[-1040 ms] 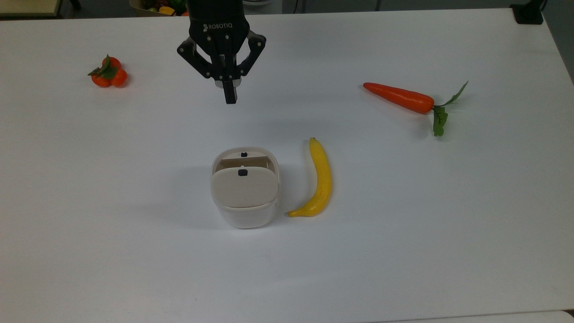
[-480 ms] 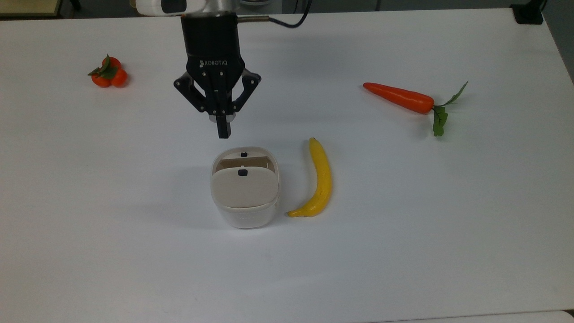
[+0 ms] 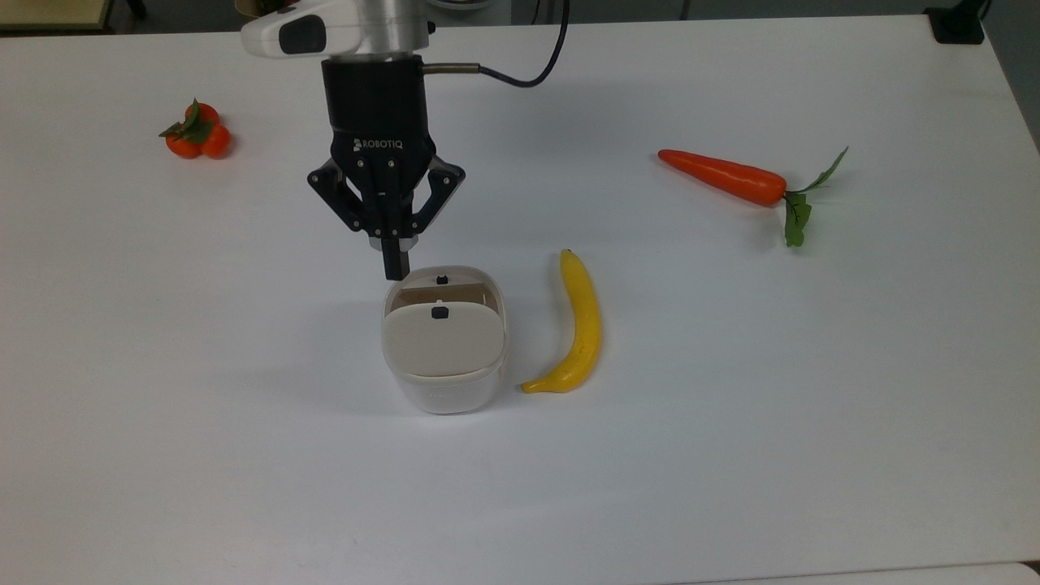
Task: Close garbage bin
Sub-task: 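Move the gripper down toward the open lid of the white bin, then push the raised lid down over the bin opening with the gripper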
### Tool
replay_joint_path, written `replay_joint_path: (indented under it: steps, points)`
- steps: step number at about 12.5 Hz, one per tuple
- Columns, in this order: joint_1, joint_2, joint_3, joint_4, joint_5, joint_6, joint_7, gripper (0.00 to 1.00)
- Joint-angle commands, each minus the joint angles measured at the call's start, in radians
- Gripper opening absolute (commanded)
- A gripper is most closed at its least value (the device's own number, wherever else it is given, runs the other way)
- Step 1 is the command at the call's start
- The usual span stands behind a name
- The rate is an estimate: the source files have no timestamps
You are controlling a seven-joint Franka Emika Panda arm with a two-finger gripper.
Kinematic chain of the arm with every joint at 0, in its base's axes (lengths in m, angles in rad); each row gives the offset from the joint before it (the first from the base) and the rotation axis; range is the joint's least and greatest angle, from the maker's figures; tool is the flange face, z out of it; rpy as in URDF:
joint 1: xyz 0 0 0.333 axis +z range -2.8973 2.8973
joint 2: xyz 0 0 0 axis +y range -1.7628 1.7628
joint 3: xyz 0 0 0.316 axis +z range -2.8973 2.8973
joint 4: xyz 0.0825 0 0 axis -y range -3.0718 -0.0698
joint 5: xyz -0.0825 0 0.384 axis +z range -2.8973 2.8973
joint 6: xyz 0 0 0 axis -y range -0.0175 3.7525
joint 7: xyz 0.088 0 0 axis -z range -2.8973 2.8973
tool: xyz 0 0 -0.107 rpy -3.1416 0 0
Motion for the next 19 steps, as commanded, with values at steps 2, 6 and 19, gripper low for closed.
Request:
replay_joint_path:
  steps: [2, 6, 19]
  points:
    - [0.005, 0.082, -0.006, 0.08, 0.015, 0.015, 0.047, 0.02]
    - [0.004, 0.122, -0.006, 0.099, 0.015, 0.064, 0.059, 0.02]
    - [0.019, 0.09, 0.006, 0.05, -0.035, -0.015, 0.049, 0.03]
